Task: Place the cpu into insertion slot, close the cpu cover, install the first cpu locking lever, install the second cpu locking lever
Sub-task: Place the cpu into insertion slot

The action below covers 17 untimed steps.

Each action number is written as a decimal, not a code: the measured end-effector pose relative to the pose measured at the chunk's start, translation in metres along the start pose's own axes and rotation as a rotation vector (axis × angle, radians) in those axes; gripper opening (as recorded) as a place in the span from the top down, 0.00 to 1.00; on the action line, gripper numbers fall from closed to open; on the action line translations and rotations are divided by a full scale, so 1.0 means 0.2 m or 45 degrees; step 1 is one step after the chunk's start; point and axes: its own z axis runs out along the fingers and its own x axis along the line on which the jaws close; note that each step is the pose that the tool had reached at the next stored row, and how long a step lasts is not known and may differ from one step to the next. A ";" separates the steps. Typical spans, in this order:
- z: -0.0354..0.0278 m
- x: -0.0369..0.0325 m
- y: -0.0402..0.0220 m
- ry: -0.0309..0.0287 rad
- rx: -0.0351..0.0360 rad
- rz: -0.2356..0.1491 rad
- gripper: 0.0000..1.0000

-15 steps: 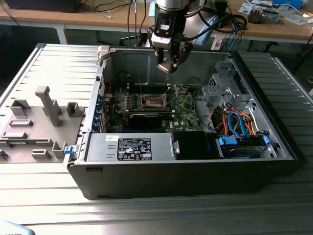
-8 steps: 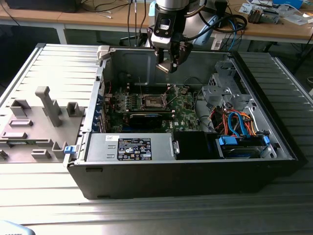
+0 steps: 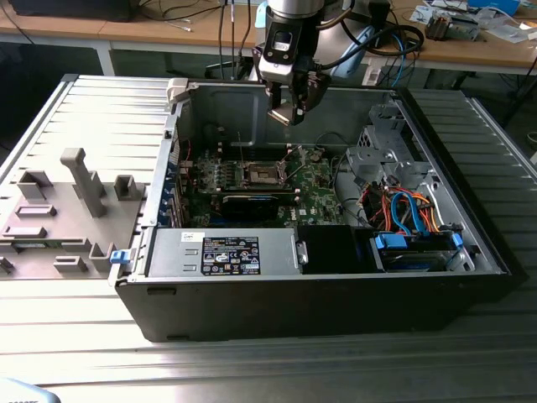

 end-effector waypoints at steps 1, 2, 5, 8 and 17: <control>0.000 0.000 0.000 -0.0001 0.0000 0.001 0.45; 0.000 0.000 0.000 -0.0002 -0.0001 0.002 0.45; 0.000 0.000 0.000 -0.0005 -0.0001 0.004 0.45; 0.000 0.000 0.000 -0.0007 -0.0002 0.008 0.45; 0.000 0.000 0.000 -0.0017 -0.0003 0.019 0.45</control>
